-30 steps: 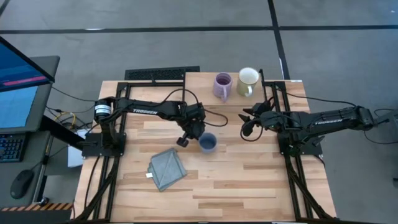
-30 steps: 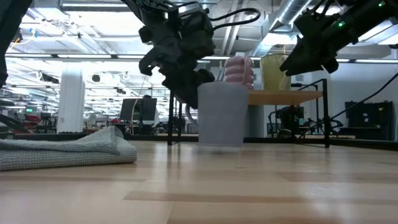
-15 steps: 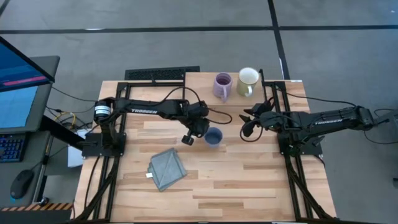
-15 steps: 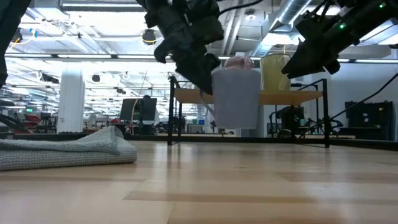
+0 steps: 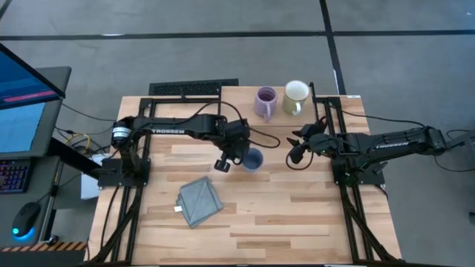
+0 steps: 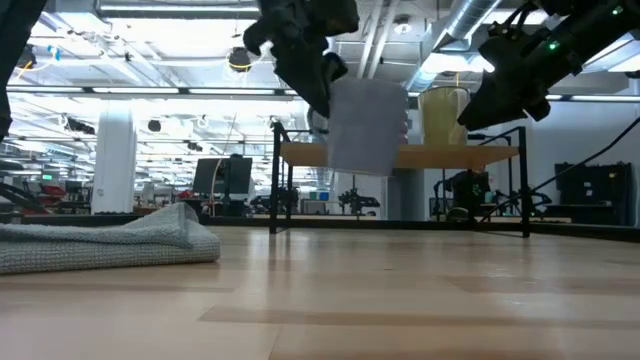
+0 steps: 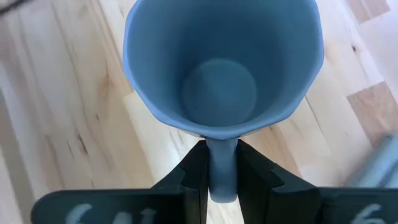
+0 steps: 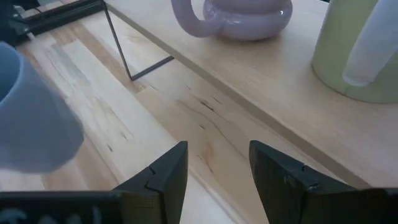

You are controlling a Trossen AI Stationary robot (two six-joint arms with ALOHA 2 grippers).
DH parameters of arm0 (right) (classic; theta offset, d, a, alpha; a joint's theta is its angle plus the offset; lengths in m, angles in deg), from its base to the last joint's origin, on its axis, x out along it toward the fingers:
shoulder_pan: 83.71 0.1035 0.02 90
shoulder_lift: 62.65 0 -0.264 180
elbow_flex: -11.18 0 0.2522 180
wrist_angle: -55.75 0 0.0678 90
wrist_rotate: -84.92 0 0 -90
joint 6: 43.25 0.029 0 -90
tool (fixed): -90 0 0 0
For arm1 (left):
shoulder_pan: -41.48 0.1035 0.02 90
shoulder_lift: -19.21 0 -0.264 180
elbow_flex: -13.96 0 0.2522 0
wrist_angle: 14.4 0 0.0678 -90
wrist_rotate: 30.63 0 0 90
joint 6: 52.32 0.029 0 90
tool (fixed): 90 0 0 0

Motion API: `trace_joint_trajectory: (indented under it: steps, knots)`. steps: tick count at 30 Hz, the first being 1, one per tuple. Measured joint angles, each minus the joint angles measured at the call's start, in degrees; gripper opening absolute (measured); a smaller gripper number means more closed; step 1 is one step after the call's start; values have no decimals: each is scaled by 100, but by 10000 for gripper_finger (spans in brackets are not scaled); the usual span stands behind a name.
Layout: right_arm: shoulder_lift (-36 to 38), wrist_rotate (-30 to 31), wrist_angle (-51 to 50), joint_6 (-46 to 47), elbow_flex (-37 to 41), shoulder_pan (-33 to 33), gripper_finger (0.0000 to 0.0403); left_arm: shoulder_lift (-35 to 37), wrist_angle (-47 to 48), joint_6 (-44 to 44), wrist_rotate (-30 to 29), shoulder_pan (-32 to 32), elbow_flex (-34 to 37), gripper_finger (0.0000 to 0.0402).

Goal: Stack small to large cups/mugs on shelf
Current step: Put the blue mug on the shelf

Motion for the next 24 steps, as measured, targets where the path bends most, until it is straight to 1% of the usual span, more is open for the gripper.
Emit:
trace_joint_trajectory:
  steps: [3, 10, 14, 19, 24]
  knots:
    - [-1, 0, 7, -142, 0, 0, 193, 0, 321, -272, -96, 8, -231, 41]
    - [-1, 0, 9, -291, 0, -2, 193, 100, 404, -740, -163, 14, -481, 41]
    - [0, 0, -16, -305, 0, -2, 193, 261, 509, -1148, -496, 82, -569, 41]
    - [1, 0, -48, -442, 0, -5, 193, 526, 538, -1846, -1169, 215, -571, 41]
    - [1, -1, -60, -454, 0, -9, 193, 690, 540, -2398, -1464, 325, -577, 41]
